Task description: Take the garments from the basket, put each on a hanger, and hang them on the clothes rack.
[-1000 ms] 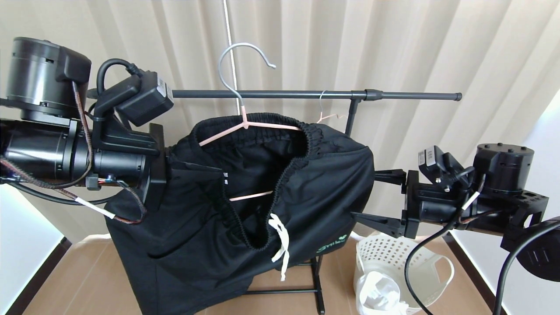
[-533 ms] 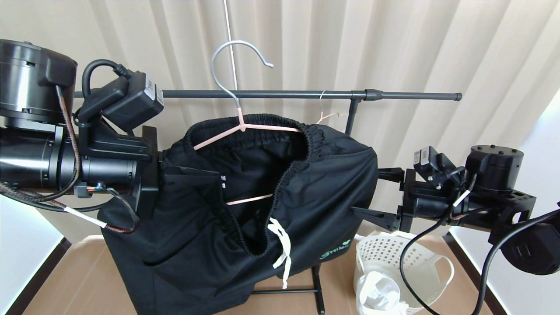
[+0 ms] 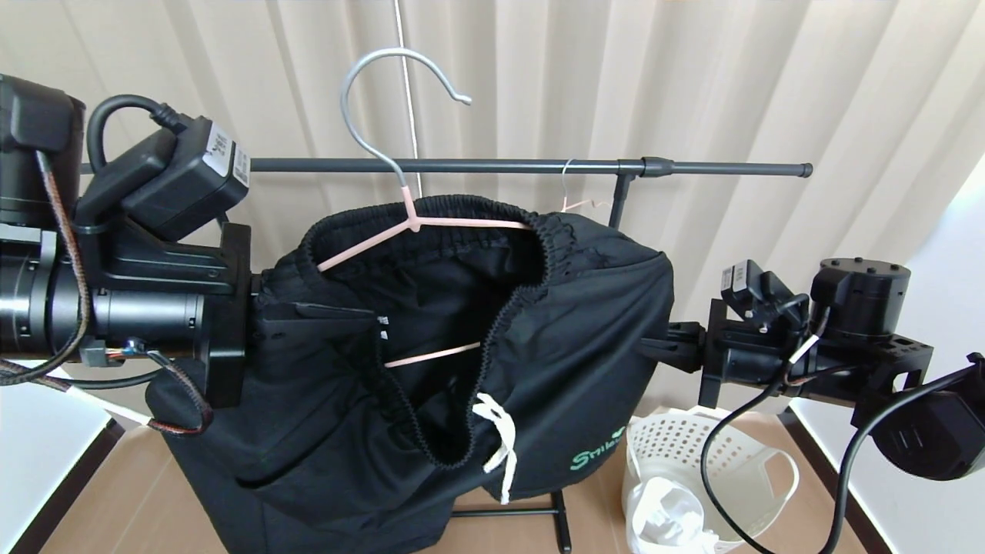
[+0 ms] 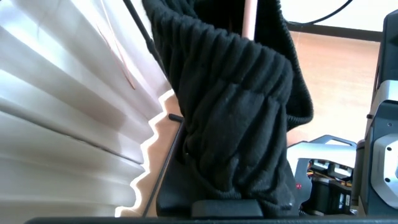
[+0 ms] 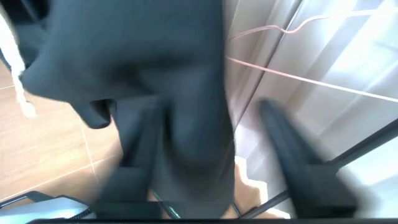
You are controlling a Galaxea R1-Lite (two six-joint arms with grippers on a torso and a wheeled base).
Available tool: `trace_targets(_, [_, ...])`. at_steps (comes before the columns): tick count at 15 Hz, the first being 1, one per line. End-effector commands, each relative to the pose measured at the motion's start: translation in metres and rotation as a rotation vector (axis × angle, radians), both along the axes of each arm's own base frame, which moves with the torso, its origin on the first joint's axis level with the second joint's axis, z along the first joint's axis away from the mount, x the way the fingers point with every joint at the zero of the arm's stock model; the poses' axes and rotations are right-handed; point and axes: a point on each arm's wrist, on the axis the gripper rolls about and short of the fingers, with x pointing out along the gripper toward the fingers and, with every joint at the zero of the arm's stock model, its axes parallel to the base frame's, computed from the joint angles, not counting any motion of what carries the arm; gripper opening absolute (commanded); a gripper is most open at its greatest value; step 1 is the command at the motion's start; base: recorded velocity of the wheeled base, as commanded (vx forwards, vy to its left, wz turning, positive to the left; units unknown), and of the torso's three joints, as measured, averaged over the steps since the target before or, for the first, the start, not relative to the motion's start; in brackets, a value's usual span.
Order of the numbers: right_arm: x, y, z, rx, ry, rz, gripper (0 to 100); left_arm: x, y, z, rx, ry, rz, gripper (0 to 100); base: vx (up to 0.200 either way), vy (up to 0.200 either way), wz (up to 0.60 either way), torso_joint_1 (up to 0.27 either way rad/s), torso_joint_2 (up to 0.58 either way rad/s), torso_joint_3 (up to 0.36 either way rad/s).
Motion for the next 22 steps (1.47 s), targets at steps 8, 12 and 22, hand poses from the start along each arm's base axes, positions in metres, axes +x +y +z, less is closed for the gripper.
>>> trace_targets(8, [0.014, -0.008, -0.007, -0.002, 0.021, -0.045, 0, -0.027, 0.015, 0.008, -0.050, -0.005, 0.051, 0, 0.000, 0.000, 0.00, 0.000, 0.00, 0.000])
trace_targets(12, [0.014, -0.008, -0.006, -0.001, 0.025, -0.048, 0, -0.025, 0.020, 0.000, -0.083, -0.014, 0.088, 0, 0.000, 0.000, 0.00, 0.000, 0.00, 0.000])
trace_targets(22, [0.011, -0.006, -0.005, 0.018, 0.056, -0.059, 100, -0.019, 0.022, -0.008, -0.134, -0.004, 0.129, 0, 0.000, 0.000, 0.00, 0.000, 0.00, 0.000])
